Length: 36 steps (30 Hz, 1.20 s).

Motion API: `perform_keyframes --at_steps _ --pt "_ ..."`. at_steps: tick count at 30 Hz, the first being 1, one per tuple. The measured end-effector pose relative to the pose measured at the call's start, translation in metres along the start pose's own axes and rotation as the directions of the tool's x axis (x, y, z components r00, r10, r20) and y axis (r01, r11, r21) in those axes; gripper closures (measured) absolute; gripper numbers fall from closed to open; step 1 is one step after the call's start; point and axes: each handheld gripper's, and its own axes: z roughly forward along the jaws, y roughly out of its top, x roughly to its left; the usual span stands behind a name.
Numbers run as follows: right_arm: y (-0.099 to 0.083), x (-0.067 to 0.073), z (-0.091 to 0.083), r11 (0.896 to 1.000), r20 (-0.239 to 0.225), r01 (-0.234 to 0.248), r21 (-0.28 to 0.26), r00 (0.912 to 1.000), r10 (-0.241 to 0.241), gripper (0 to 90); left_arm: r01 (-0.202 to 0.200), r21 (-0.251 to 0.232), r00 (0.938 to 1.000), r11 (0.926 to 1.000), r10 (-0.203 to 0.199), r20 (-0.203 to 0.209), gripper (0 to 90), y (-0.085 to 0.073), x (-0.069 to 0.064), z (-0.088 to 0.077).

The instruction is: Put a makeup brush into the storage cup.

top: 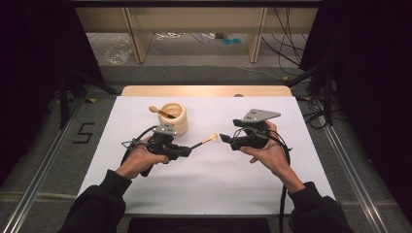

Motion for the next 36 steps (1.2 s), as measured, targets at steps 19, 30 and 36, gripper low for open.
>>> perform_keyframes --at_steps 19,30,36 --pt "-0.027 0.006 0.008 0.989 -0.063 -0.146 -0.002 0.9873 0.146 19.2 0.085 -0.122 0.9962 0.9888 -0.087 -0.010 83.9 -0.008 -0.007 -0.010" --pt "-0.025 0.022 0.018 0.984 -0.147 -0.172 -0.033 0.9751 0.166 24.4 0.102 -0.172 0.9942 0.9799 -0.106 -0.017 83.9 -0.010 -0.012 -0.010" --pt "-0.027 0.025 0.025 0.974 -0.210 -0.225 -0.013 0.9533 0.218 28.0 0.098 -0.180 0.9947 0.9788 -0.102 -0.014 83.9 -0.009 -0.015 -0.009"
